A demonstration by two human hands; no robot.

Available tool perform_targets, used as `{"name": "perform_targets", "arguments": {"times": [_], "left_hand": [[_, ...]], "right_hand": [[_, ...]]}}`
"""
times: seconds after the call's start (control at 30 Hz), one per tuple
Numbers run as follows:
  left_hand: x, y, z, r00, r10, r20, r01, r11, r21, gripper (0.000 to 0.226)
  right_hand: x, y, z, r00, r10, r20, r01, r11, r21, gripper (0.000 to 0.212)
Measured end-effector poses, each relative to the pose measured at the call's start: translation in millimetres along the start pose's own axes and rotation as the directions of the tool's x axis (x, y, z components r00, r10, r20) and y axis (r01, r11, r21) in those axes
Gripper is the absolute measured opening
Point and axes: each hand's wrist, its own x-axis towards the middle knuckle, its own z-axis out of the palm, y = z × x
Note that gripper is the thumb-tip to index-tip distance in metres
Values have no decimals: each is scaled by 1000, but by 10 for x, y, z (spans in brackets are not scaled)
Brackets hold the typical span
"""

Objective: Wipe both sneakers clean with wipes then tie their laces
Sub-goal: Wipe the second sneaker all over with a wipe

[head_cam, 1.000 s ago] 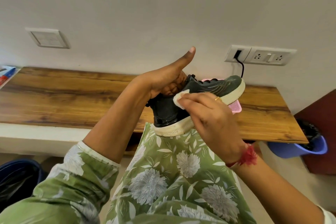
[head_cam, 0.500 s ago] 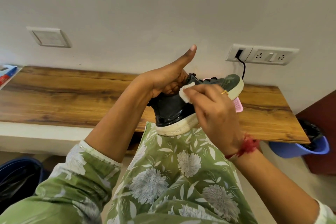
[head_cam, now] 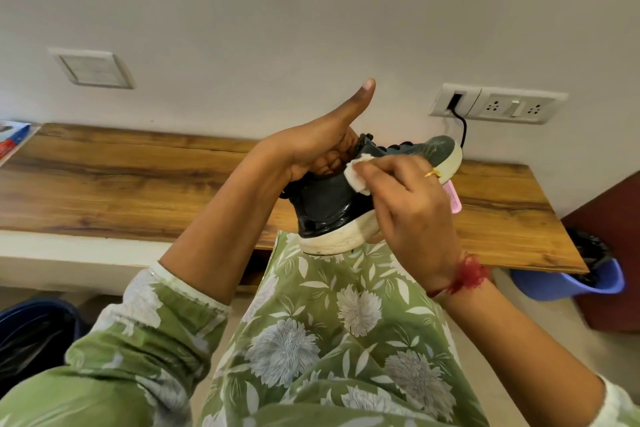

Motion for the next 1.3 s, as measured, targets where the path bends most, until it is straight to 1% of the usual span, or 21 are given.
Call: {"name": "perform_targets", "arguments": {"times": [0.1, 0.13, 0.2, 0.27, 0.3, 0.33, 0.43, 0.47, 0.57, 0.6, 0.7, 0.73, 0.83, 0.87, 0.97, 1.0, 1.07, 1.13, 1.17, 1.27, 1.3], "left_hand": [[18, -29, -14, 999, 7, 45, -8, 1000, 24, 72], [18, -39, -16, 999, 10, 48, -11, 999, 30, 71], [10, -56, -18, 1000, 10, 19, -10, 1000, 9, 69], [4, -73, -12, 1000, 11, 4, -11, 1000, -8, 68], [5, -78, -8, 1000, 15, 3, -15, 1000, -10, 69], [6, -81, -7, 1000, 16, 3, -16, 1000, -9, 68], [4, -81, 4, 1000, 9, 15, -9, 1000, -1, 70], [1, -78, 12, 1000, 15, 9, -15, 1000, -1, 69], [-4, -77, 27, 1000, 31, -6, -31, 999, -15, 70], [-5, -72, 26, 1000, 30, -2, -30, 999, -12, 70], [-15, -62, 8, 1000, 20, -11, -20, 1000, 8, 68], [-17, -62, 8, 1000, 20, -11, -20, 1000, 9, 68], [-21, -72, 17, 999, 28, -33, -28, 1000, -9, 68], [-19, -82, 13, 999, 26, -42, -27, 1000, -15, 68], [-27, -89, 3, 999, 25, -20, -25, 1000, 12, 71], [-37, -86, 7, 999, 31, -17, -30, 999, 13, 71], [-64, -71, 19, 999, 43, -24, -43, 999, -6, 69], [-84, -60, 29, 998, 54, -22, -54, 999, -9, 68], [-92, -57, 23, 998, 59, -23, -59, 998, -4, 68], [-98, -66, -2, 997, 73, -9, -73, 997, 12, 70], [-102, -59, 1, 997, 77, 2, -77, 997, 15, 71]], "right_hand": [[-96, -119, 34, 974, -210, 87, 214, 976, -40, 20], [-87, -85, 25, 970, -226, 88, 231, 972, -52, 20], [6, 83, 4, 997, -70, 27, 71, 996, -55, 21], [87, 194, -21, 992, 115, -44, -114, 993, 23, 21], [84, 164, -23, 991, 129, -33, -128, 991, 50, 22], [52, 95, -4, 995, 95, -6, -94, 995, 45, 22], [-35, -22, 3, 988, -120, 95, 117, 992, 36, 22], [-4, 33, -4, 989, -114, 91, 112, 993, 29, 22], [115, 199, -15, 995, 99, -23, -97, 992, 85, 22], [114, 182, -12, 994, 106, -18, -104, 990, 97, 23], [9, 76, 18, 993, -83, 81, 79, 996, 48, 23], [22, 100, 17, 990, -109, 92, 105, 994, 41, 22], [114, 198, 11, 999, 53, 6, -54, 996, 76, 23], [110, 171, 15, 998, 57, 1, -57, 995, 76, 23], [-16, 52, 48, 990, -118, 80, 118, 993, 1, 20], [-13, 82, 42, 987, -140, 76, 142, 990, -18, 19], [53, 192, 37, 1000, -20, -5, 20, 1000, -24, 20], [100, 215, 24, 993, 100, -69, -98, 995, 31, 21], [82, 165, 33, 995, 84, -61, -83, 996, 28, 21], [-4, 84, 35, 997, -76, 11, 76, 997, -17, 19], [20, 119, 29, 998, -67, 3, 68, 998, -16, 20]]}}
